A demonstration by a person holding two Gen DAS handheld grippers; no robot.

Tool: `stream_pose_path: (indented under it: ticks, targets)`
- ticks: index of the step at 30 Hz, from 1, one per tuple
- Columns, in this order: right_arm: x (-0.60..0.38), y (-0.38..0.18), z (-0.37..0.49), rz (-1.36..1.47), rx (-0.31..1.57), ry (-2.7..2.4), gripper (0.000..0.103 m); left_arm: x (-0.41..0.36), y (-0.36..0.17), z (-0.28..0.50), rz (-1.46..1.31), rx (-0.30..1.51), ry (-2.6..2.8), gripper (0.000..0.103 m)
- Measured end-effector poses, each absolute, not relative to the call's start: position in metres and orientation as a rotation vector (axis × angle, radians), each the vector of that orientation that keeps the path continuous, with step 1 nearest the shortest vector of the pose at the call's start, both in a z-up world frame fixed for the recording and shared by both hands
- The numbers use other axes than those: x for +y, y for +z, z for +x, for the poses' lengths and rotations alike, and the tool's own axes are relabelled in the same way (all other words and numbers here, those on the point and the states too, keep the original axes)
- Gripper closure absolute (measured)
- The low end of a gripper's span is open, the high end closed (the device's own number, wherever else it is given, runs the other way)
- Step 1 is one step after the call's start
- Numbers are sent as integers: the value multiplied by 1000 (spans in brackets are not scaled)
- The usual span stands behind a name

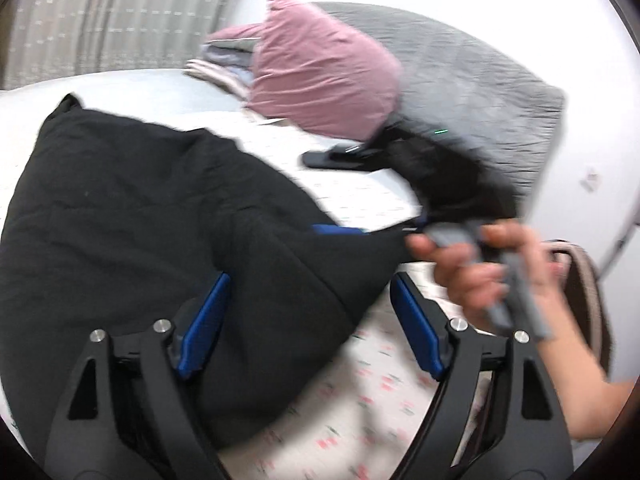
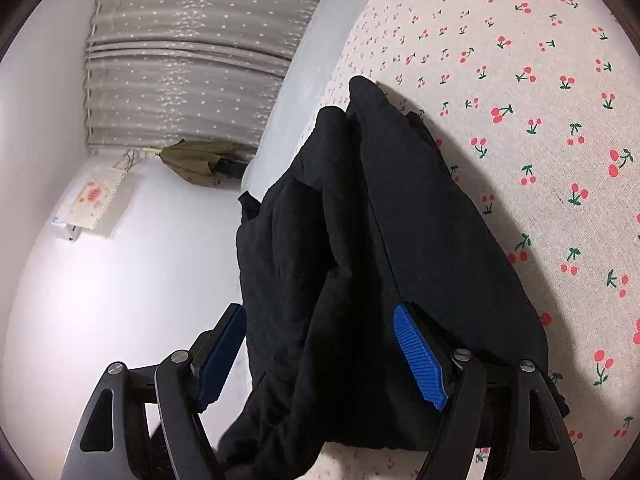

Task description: Fold large clothes

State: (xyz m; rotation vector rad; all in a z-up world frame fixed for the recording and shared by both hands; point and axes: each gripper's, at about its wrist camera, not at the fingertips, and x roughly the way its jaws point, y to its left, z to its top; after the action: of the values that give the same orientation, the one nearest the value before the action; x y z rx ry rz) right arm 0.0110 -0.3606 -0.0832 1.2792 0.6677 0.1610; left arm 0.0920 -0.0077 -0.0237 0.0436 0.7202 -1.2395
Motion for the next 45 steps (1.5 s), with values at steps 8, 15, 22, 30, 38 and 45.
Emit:
stream_pose_path:
  ticks: [8, 15, 22, 30, 38, 45]
  targets:
    - [-346, -75, 15, 1160, 781, 146, 21, 51, 1, 101, -68, 627, -1144, 19]
    - [-308, -77, 28, 1156, 871, 296, 21, 79, -40, 166, -191, 784, -875, 19]
    - [-280, -65, 47, 906, 890, 210, 58, 88, -48, 169, -302, 776, -861, 20]
    - [-301, 0, 37, 574, 621, 174, 69, 59, -43, 150, -292, 702, -955, 23]
    - [-360, -54, 25, 731, 729, 50, 69, 17, -48, 135, -161, 681, -972, 23]
    - [-385, -67, 15, 960, 749, 138, 51, 19, -51, 140, -179, 692, -952, 23]
